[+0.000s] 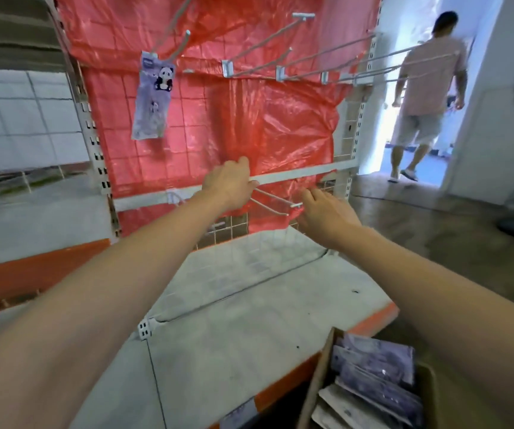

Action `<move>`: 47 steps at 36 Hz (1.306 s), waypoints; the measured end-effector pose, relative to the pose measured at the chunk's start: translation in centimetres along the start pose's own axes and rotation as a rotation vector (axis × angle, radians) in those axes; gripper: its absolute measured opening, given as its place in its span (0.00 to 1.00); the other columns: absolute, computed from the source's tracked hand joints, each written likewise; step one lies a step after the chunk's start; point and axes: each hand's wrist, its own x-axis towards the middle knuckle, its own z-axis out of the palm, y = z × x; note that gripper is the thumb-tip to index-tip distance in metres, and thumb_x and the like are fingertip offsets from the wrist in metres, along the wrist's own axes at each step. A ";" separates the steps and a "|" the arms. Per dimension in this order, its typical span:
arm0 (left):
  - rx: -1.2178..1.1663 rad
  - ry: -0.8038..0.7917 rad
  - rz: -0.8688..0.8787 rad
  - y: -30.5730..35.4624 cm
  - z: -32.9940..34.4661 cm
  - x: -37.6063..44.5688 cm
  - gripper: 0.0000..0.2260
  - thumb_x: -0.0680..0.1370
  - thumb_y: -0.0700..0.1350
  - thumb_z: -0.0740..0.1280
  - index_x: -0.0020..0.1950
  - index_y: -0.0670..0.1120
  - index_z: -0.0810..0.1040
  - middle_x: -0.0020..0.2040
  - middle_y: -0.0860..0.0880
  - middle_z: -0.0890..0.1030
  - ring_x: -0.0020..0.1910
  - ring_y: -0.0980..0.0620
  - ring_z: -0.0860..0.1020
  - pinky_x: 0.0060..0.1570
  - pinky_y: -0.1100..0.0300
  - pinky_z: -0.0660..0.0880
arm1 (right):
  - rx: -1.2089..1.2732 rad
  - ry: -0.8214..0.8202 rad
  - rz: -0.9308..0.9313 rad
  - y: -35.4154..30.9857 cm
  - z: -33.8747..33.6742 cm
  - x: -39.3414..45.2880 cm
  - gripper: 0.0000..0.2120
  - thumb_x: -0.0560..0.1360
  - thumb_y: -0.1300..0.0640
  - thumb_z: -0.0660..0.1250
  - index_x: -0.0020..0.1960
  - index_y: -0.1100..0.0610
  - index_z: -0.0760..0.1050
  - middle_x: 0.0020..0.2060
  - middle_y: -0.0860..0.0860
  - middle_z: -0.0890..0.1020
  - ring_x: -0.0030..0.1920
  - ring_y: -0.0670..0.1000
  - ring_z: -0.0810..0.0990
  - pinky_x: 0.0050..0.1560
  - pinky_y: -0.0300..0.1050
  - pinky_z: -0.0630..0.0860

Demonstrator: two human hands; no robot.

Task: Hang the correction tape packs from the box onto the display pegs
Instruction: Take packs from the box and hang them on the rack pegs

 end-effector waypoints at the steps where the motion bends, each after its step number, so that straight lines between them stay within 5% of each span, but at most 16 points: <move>1: 0.008 -0.004 0.039 0.9 0.4 -0.4 0.18 0.81 0.52 0.60 0.62 0.39 0.68 0.58 0.37 0.76 0.58 0.36 0.75 0.49 0.49 0.71 | -0.005 -0.008 0.015 0.4 0.2 -0.6 0.23 0.81 0.52 0.55 0.73 0.58 0.59 0.71 0.55 0.66 0.69 0.58 0.67 0.64 0.57 0.66; 12: -0.112 -0.201 0.255 7.4 8.4 -6.2 0.17 0.81 0.52 0.60 0.62 0.41 0.69 0.59 0.39 0.76 0.58 0.38 0.75 0.47 0.51 0.70 | 0.004 -0.175 0.135 4.6 5.8 -9.6 0.20 0.81 0.51 0.57 0.69 0.59 0.62 0.66 0.57 0.69 0.67 0.59 0.68 0.61 0.55 0.67; 19: -0.162 -0.419 0.324 10.4 15.1 -11.6 0.16 0.81 0.52 0.58 0.61 0.42 0.71 0.61 0.42 0.74 0.59 0.41 0.73 0.55 0.51 0.71 | 0.139 -0.303 0.261 7.1 13.0 -16.6 0.19 0.81 0.54 0.57 0.69 0.61 0.63 0.65 0.58 0.70 0.63 0.60 0.72 0.49 0.50 0.67; 31: -0.197 -0.577 0.402 13.5 22.4 -18.0 0.15 0.81 0.51 0.59 0.61 0.43 0.70 0.60 0.42 0.73 0.58 0.42 0.74 0.51 0.53 0.70 | 0.344 -0.529 0.405 9.4 19.6 -22.1 0.25 0.81 0.53 0.59 0.74 0.62 0.59 0.71 0.60 0.66 0.69 0.59 0.67 0.65 0.50 0.67; 38: -0.206 -0.639 0.391 14.5 24.9 -19.4 0.18 0.81 0.51 0.59 0.67 0.44 0.66 0.63 0.42 0.72 0.57 0.42 0.75 0.50 0.53 0.72 | 0.365 -0.537 0.410 11.5 19.5 -22.0 0.25 0.80 0.50 0.62 0.72 0.60 0.62 0.70 0.57 0.69 0.68 0.57 0.69 0.65 0.50 0.68; 47: -0.231 -0.745 0.350 16.8 28.2 -21.9 0.15 0.81 0.50 0.59 0.62 0.41 0.71 0.61 0.41 0.76 0.59 0.43 0.74 0.54 0.52 0.70 | 0.346 -0.616 0.444 13.2 20.8 -22.0 0.25 0.80 0.51 0.62 0.71 0.63 0.63 0.66 0.60 0.72 0.65 0.59 0.71 0.59 0.47 0.69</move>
